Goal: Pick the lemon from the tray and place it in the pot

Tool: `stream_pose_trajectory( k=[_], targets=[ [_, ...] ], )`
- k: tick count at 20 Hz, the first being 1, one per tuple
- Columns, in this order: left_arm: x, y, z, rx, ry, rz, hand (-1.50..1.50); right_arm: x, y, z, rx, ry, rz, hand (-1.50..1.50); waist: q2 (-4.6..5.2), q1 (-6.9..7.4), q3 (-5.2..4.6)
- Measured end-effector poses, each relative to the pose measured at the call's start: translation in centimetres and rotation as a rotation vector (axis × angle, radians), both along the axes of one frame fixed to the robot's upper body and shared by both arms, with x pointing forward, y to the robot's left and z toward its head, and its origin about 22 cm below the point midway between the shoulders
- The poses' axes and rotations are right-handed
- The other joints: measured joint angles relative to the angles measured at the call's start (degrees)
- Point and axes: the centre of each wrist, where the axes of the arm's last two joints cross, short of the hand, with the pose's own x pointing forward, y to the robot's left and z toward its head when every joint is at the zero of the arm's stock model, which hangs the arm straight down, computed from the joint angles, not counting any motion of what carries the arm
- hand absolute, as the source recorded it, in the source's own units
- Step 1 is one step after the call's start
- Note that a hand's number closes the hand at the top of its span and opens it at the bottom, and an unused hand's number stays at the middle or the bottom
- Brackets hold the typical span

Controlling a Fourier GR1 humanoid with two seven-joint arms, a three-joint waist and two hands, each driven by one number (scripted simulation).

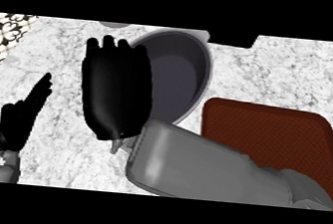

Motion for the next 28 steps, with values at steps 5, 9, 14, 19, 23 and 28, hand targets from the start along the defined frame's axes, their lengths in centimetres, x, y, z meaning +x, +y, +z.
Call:
stream_pose_trajectory(
  k=[5,9,14,19,23,28],
  targets=[
    [-0.3,1.1,0.2,0.001,-0.01,0.016,0.0,3.8,0.4,1.0,0.049,0.008,-0.032,1.5,0.2,-0.54,0.01],
    [-0.5,1.0,-0.2,-0.006,-0.009,0.025,0.0,6.8,0.1,0.3,0.071,0.022,-0.059,1.5,0.29,-1.15,0.04],
    [0.0,0.5,-0.1,-0.004,-0.017,0.013,0.0,10.3,-1.0,-1.2,0.079,0.052,-0.084,1.5,0.67,-0.59,0.04],
    [0.1,0.2,0.0,0.0,-0.022,0.002,0.0,12.9,-2.4,-2.6,0.005,0.063,-0.115,1.5,1.04,0.35,0.01],
    [0.5,-0.1,0.3,0.001,-0.029,-0.02,0.0,14.0,-3.9,-4.2,0.047,0.113,-0.127,-1.5,1.47,1.34,0.02],
    [0.6,-0.7,0.4,-0.003,-0.036,-0.032,0.0,15.0,-5.4,-5.3,0.152,0.182,-0.12,-1.5,1.86,2.21,0.07]
  ],
)
